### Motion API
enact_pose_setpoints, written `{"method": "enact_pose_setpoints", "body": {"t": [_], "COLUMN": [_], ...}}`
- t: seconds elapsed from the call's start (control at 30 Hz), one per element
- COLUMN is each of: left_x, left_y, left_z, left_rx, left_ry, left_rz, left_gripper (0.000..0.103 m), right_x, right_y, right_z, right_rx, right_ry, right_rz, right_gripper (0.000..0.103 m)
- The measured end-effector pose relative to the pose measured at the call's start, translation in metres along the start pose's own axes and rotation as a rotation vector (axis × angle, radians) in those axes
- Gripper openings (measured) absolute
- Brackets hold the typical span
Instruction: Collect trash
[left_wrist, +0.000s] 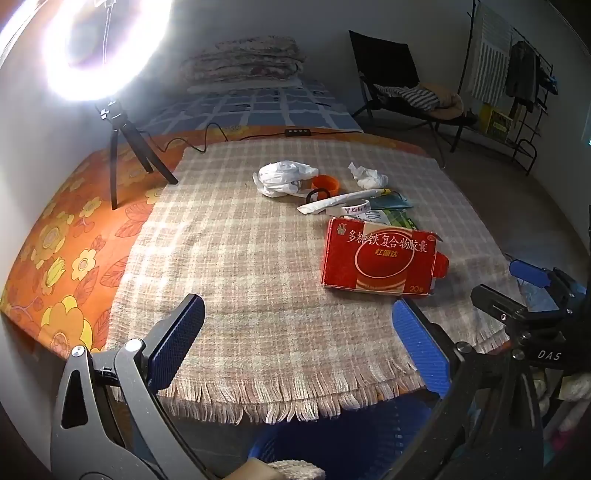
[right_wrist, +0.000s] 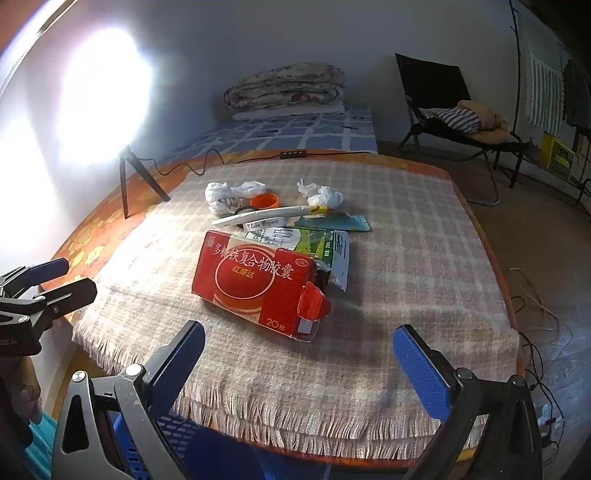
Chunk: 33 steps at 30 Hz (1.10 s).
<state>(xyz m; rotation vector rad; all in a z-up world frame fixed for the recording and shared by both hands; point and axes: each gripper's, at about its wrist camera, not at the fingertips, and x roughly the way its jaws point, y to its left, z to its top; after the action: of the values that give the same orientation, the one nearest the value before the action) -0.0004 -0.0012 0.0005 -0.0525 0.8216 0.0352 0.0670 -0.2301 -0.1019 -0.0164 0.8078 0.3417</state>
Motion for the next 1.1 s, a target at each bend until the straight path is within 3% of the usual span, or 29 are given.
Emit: {"method": "enact_pose_setpoints", "body": {"t": [1.1], "left_x": [0.002], "left_y": [0.006], "left_z": [-0.008], "left_rx": [-0.019], "left_ry": [0.011], "left_rz": [-0.009], "left_gripper": [0.103], "right_x": [0.009], "right_y": [0.005], "right_z": [-0.005], "right_rx": [0.025], "right_ry": [0.033], "right_rz": [0.069], "right_gripper": [0.103]}}
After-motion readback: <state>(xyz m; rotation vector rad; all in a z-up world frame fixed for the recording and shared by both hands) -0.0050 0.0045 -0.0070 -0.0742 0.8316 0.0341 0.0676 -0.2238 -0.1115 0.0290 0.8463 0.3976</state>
